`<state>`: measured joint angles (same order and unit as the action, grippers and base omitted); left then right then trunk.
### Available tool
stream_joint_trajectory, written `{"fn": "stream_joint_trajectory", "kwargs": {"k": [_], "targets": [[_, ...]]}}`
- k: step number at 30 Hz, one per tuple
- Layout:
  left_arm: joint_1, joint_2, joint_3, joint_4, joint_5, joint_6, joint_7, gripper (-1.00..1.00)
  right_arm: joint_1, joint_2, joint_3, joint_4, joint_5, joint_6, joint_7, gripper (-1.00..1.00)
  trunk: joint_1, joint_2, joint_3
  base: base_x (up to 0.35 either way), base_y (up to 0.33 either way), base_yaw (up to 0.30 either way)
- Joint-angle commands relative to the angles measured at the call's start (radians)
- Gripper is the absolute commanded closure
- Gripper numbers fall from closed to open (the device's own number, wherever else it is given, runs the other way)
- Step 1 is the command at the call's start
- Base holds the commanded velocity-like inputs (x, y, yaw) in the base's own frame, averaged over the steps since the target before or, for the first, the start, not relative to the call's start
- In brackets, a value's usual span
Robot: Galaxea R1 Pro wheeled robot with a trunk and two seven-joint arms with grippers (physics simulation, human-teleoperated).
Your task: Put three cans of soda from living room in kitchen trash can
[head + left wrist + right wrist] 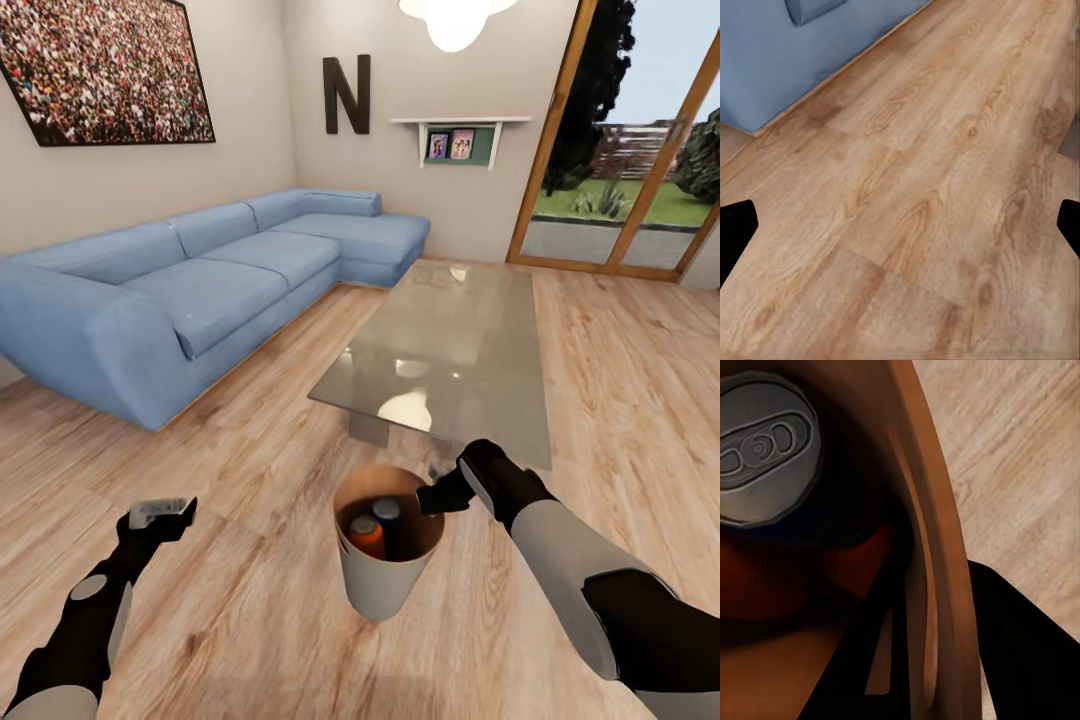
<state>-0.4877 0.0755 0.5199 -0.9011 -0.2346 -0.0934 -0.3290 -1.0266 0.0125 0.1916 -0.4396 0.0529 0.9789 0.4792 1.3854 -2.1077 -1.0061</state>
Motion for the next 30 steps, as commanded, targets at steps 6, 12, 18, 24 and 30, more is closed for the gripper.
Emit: {"fn": "stream_joint_trajectory", "kwargs": {"k": [6, 12, 18, 24, 30], "targets": [[0.000, -0.017, 0.000, 0.000, 0.000, 0.004, 0.001, -1.00, 0.034, -0.008, -0.003, -0.001, -0.027, -0.024, -0.003, 1.00, 0.023, -0.042, -0.019, 0.000, 0.000, 0.000], [0.001, -0.024, 0.000, 0.001, -0.001, 0.005, 0.001, -1.00, 0.046, -0.012, -0.002, -0.001, -0.028, -0.044, -0.001, 1.00, 0.046, -0.084, -0.038, 0.000, 0.000, 0.000], [0.003, -0.025, 0.000, 0.002, -0.003, 0.004, 0.003, -1.00, 0.048, -0.024, -0.001, -0.002, -0.032, -0.046, -0.001, 1.00, 0.069, -0.126, -0.056, 0.000, 0.000, 0.000], [0.009, -0.025, 0.000, 0.003, -0.004, 0.004, 0.004, -1.00, 0.048, -0.025, 0.001, -0.002, -0.034, -0.047, -0.001, 1.00, 0.092, -0.168, -0.075, 0.000, 0.000, 0.000], [0.010, -0.025, 0.000, 0.004, -0.005, 0.004, 0.005, -1.00, 0.048, -0.025, 0.000, -0.002, -0.034, -0.048, -0.001, 1.00, 0.115, -0.210, -0.094, 0.000, 0.000, 0.000]]}}
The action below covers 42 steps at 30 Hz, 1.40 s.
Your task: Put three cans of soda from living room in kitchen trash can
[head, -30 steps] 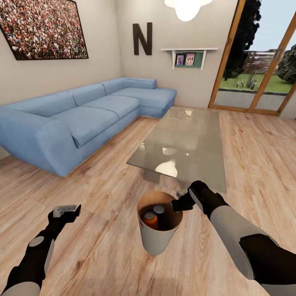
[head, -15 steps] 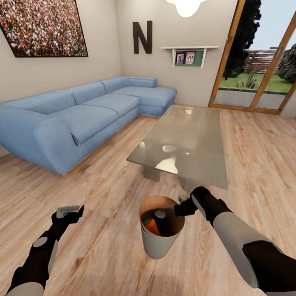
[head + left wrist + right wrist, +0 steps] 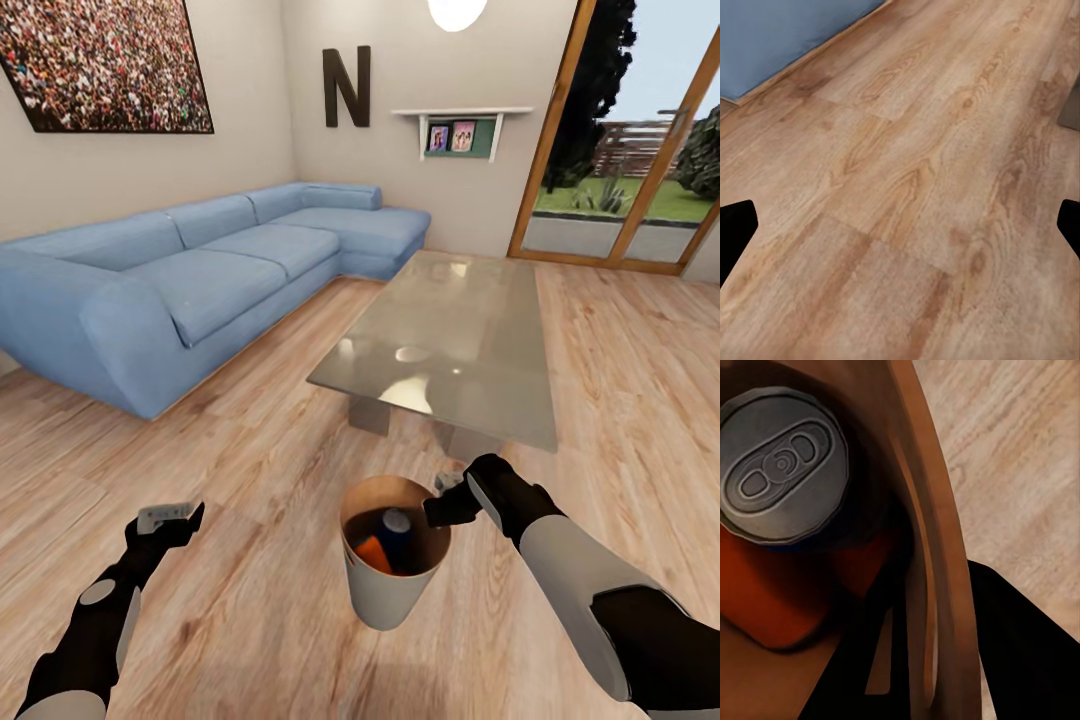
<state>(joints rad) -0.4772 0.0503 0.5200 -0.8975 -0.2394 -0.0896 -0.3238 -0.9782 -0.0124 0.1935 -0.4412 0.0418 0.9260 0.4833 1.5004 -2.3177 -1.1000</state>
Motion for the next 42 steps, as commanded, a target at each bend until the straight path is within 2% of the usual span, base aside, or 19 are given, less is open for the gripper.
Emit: {"fn": "stream_joint_trajectory", "kwargs": {"k": [1, 26, 42], "targets": [[0.000, 0.000, 0.000, 0.000, 0.000, 0.000, 0.000, -1.00, 0.000, 0.000, -0.002, -0.001, -0.023, 0.005, -0.005, 1.00, 0.004, -0.007, -0.003, 0.000, 0.000, 0.000], [0.000, -0.001, -0.001, 0.020, -0.004, -0.007, 0.001, -1.00, 0.000, -0.001, -0.002, -0.001, -0.025, -0.005, -0.005, 1.00, 0.100, -0.182, -0.081, 0.000, 0.000, 0.000], [0.000, -0.001, -0.002, 0.040, -0.004, -0.010, 0.003, -1.00, 0.000, -0.001, -0.002, -0.001, -0.026, -0.006, -0.005, 1.00, 0.107, -0.186, -0.143, 0.000, 0.000, 0.000]]}}
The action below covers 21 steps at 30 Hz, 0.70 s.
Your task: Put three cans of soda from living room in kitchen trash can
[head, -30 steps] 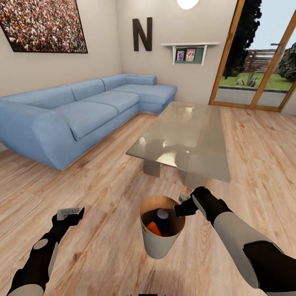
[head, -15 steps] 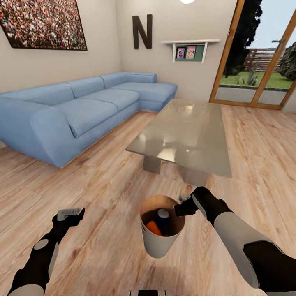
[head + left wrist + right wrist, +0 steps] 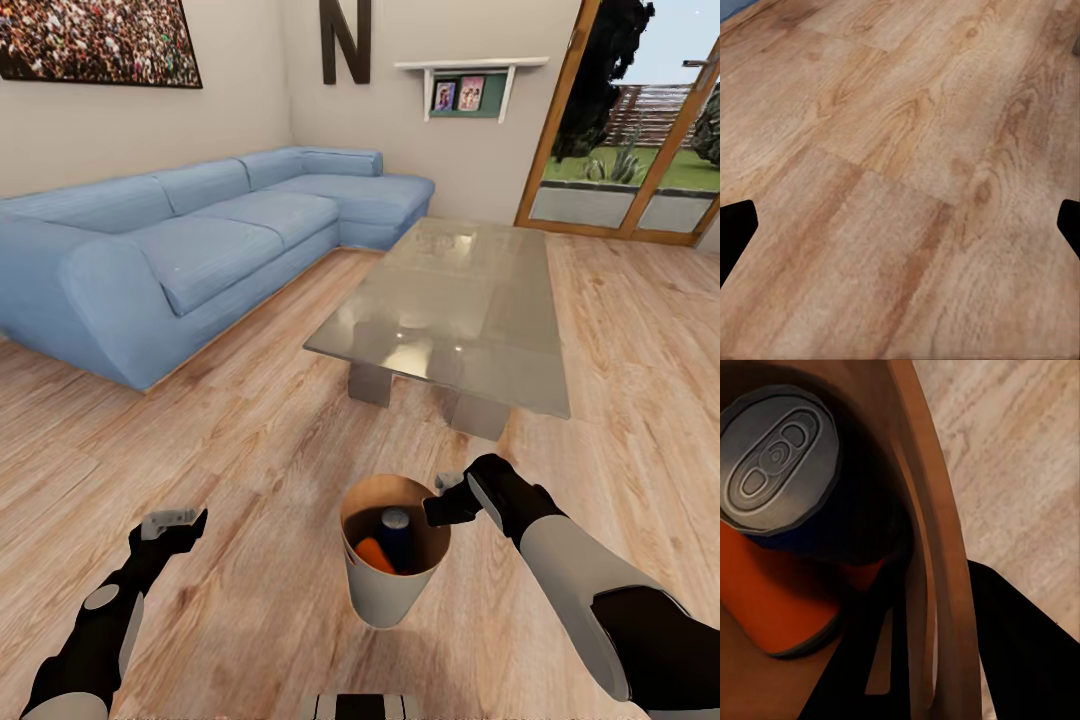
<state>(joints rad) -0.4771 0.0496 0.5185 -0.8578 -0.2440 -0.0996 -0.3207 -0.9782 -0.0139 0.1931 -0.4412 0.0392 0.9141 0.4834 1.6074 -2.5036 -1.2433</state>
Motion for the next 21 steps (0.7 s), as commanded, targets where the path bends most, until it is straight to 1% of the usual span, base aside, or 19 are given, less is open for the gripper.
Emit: {"fn": "stream_joint_trajectory", "kwargs": {"k": [1, 13, 21], "targets": [[0.000, 0.000, 0.000, 0.000, 0.000, 0.000, 0.000, -1.00, 0.000, 0.000, -0.001, -0.001, -0.024, 0.005, -0.005, 1.00, 0.000, 0.000, 0.000, 0.000, 0.000, 0.000], [0.000, -0.001, 0.000, 0.001, 0.000, -0.002, -0.001, -1.00, 0.000, -0.003, -0.006, -0.007, -0.023, 0.005, -0.005, 1.00, 0.000, 0.000, 0.000, 0.000, 0.000, 0.000], [0.000, -0.007, 0.000, 0.001, 0.000, -0.002, -0.001, -1.00, 0.003, -0.014, -0.006, -0.022, -0.024, 0.005, -0.005, 1.00, 0.000, 0.000, 0.000, 0.000, 0.000, 0.000]]}}
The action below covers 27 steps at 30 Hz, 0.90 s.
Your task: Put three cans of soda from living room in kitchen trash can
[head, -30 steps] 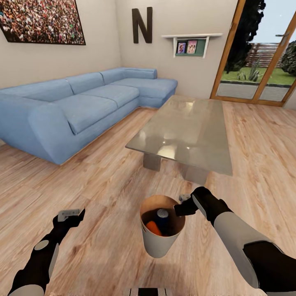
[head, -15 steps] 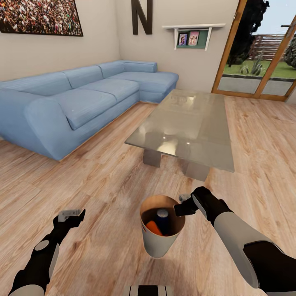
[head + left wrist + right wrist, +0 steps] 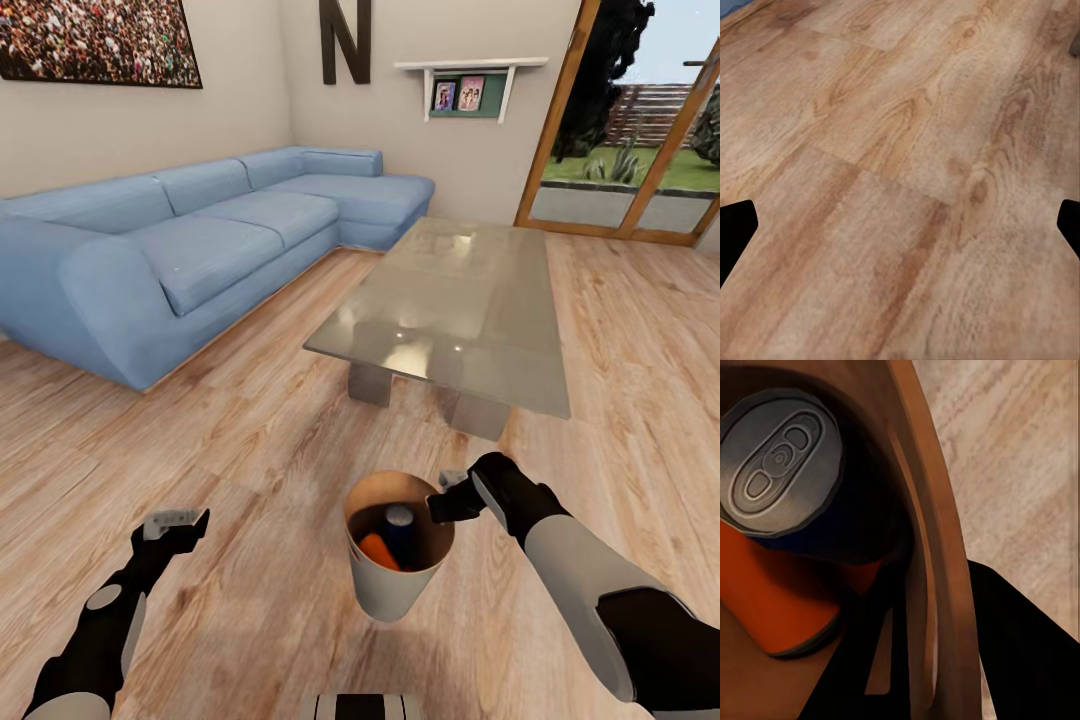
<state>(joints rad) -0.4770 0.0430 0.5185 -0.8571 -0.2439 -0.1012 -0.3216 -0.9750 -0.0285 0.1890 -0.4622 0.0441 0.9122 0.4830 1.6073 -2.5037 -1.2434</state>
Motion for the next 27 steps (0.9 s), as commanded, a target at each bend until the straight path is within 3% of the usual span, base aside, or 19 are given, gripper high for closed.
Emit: {"fn": "stream_joint_trajectory", "kwargs": {"k": [1, 27], "targets": [[0.000, 0.000, 0.000, 0.000, 0.000, 0.000, 0.000, -1.00, 0.000, 0.000, -0.002, -0.001, -0.029, 0.007, -0.004, 1.00, 0.000, 0.000, 0.000, 0.000, 0.000, 0.000], [0.000, -0.002, 0.000, 0.012, 0.000, 0.000, 0.001, -1.00, 0.045, -0.001, 0.001, -0.085, -0.028, 0.007, -0.004, 1.00, 0.000, 0.000, 0.034, 0.000, 0.000, 0.000]]}}
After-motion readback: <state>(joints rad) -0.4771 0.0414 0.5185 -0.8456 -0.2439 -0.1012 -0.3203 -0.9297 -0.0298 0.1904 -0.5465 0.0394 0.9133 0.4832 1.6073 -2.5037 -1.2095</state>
